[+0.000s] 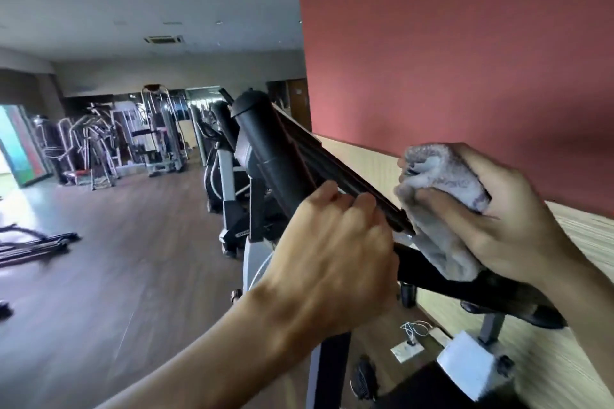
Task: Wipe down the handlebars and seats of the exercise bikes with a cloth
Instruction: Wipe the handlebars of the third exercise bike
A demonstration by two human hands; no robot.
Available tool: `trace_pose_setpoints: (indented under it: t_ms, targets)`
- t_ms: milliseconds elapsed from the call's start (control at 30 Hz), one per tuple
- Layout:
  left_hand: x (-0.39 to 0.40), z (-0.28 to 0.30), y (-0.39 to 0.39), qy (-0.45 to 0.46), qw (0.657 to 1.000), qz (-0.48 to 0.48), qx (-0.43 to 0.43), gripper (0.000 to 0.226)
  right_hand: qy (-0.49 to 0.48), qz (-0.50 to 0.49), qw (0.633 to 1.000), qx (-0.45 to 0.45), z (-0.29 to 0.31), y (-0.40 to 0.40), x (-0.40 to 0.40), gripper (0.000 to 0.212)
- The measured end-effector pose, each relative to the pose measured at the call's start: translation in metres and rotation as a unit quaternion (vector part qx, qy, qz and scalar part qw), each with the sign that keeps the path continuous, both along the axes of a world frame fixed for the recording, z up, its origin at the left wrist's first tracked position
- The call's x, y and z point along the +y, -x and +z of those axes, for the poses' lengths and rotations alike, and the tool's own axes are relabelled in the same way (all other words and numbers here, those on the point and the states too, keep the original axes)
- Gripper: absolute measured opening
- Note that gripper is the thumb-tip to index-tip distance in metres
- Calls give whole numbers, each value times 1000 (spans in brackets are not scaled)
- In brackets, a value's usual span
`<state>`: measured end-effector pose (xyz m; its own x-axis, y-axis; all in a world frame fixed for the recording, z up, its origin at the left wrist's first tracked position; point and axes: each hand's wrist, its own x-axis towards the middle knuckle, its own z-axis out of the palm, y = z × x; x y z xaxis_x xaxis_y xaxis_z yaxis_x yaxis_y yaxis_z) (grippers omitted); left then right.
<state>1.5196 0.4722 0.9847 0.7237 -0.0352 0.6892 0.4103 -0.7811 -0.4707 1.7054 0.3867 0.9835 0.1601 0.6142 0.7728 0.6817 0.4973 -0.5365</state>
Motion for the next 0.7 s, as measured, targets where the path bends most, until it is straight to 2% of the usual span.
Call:
trace_pose_setpoints:
  t_ms: [167, 233, 300, 400, 467, 567, 700]
  targets:
    - [-4, 3, 14, 60, 998, -16, 0, 13, 63, 136, 988, -46, 21, -22, 22, 39]
    - [2, 15, 27, 25, 999, 9, -48, 22, 89, 202, 974, -56, 22, -23, 32, 45]
    - [11, 36, 45, -35, 993, 81, -72, 29, 107, 251, 961, -48, 19, -20, 43, 43]
    - [13, 57, 63, -81, 985, 151, -9, 31, 114, 283, 949, -78, 11, 0, 58, 30]
    - [10, 62, 65, -78, 983, 164, 18, 34, 114, 280, 942, -144, 8, 18, 63, 40]
    - [3, 62, 61, -73, 978, 196, 8, 37, 101, 183, 930, -303, 4, 33, 62, 75]
    - [-7, 52, 53, -75, 970, 228, -26, 37, 80, 133, 909, -387, -11, 8, 48, 79]
